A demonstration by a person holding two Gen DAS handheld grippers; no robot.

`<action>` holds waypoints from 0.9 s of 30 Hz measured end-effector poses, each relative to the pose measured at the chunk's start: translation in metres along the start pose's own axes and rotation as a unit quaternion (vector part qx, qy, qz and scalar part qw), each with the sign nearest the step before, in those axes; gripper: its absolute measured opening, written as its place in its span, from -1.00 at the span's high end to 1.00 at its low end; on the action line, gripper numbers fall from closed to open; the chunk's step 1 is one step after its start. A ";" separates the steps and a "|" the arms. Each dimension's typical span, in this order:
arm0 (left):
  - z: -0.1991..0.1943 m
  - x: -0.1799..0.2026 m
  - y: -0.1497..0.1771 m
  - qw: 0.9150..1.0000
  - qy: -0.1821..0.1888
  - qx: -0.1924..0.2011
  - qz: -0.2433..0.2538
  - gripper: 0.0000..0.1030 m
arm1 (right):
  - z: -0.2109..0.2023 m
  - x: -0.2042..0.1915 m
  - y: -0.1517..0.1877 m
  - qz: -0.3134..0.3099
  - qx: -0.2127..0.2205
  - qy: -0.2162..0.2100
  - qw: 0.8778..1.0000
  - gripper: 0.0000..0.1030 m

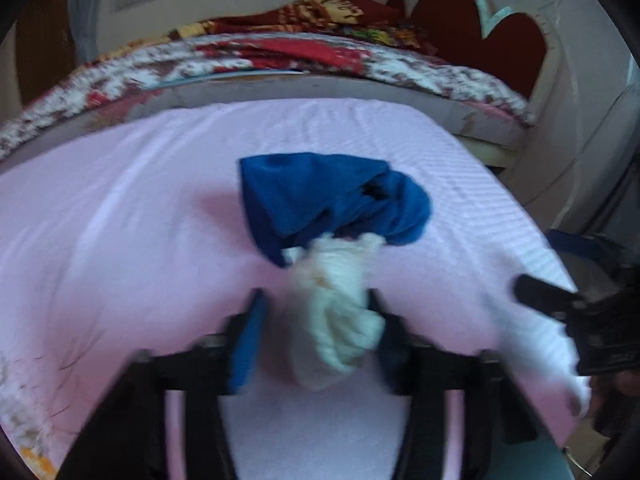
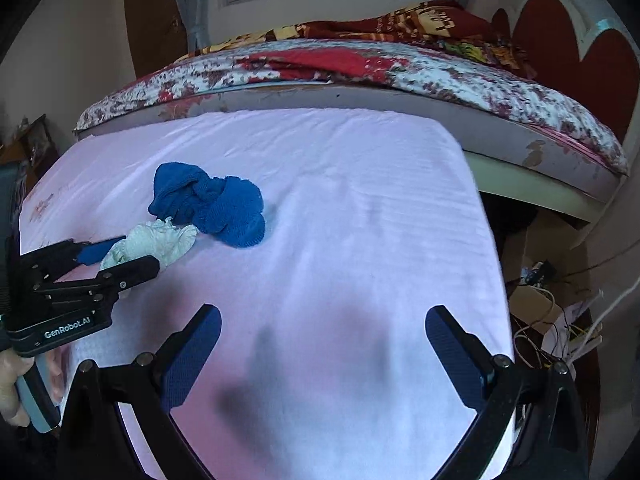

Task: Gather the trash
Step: 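Grasp the white tissue with the left tool while the right tool grasps the blue sock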

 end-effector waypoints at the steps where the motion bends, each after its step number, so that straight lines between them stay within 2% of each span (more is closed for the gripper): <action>1: -0.004 -0.001 0.000 1.000 -0.002 0.002 0.003 0.34 | 0.003 -0.003 -0.002 -0.002 -0.001 -0.003 1.000 -1.00; 3: -0.020 -0.006 0.002 1.000 0.003 0.014 0.006 0.35 | 0.010 -0.010 -0.008 -0.006 0.000 -0.011 1.000 -1.00; 7: -0.039 -0.028 0.003 0.999 -0.024 0.028 0.002 0.36 | 0.023 -0.032 -0.024 -0.025 0.002 -0.024 0.999 -1.00; 11: -0.040 -0.059 0.001 0.998 -0.048 0.027 -0.026 0.36 | 0.041 -0.058 -0.039 -0.040 -0.008 -0.035 0.999 -0.99; 14: -0.039 -0.075 0.001 0.997 -0.061 0.029 -0.041 0.36 | 0.056 -0.077 -0.051 -0.050 -0.017 -0.042 0.998 -0.88; 19: -0.036 -0.085 0.002 0.996 -0.066 0.025 -0.047 0.36 | 0.077 -0.092 -0.064 -0.046 -0.039 -0.029 0.998 -0.37; 20: -0.036 -0.086 0.002 0.996 -0.067 0.024 -0.047 0.36 | 0.076 -0.093 -0.065 -0.046 -0.036 -0.026 0.998 -0.20; 21: -0.036 -0.086 0.002 0.996 -0.066 0.023 -0.046 0.36 | 0.073 -0.094 -0.066 -0.048 -0.033 -0.027 0.998 0.11; 23: -0.037 -0.085 0.003 0.997 -0.065 0.023 -0.042 0.36 | 0.068 -0.093 -0.066 -0.044 -0.032 -0.035 0.998 0.19; 27: -0.044 -0.074 0.006 0.997 -0.064 0.028 -0.028 0.37 | 0.045 -0.089 -0.057 -0.052 -0.007 -0.026 0.998 0.23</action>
Point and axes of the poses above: each gripper's, at about its wrist camera, not at the fingertips, and z roughly the way its jaws point, x to its right, y to its underside, the point moved 2 cm from there along z, roughly the way its jaws point, and after that the axes turned 9 degrees about y, right-handed, at the moved point
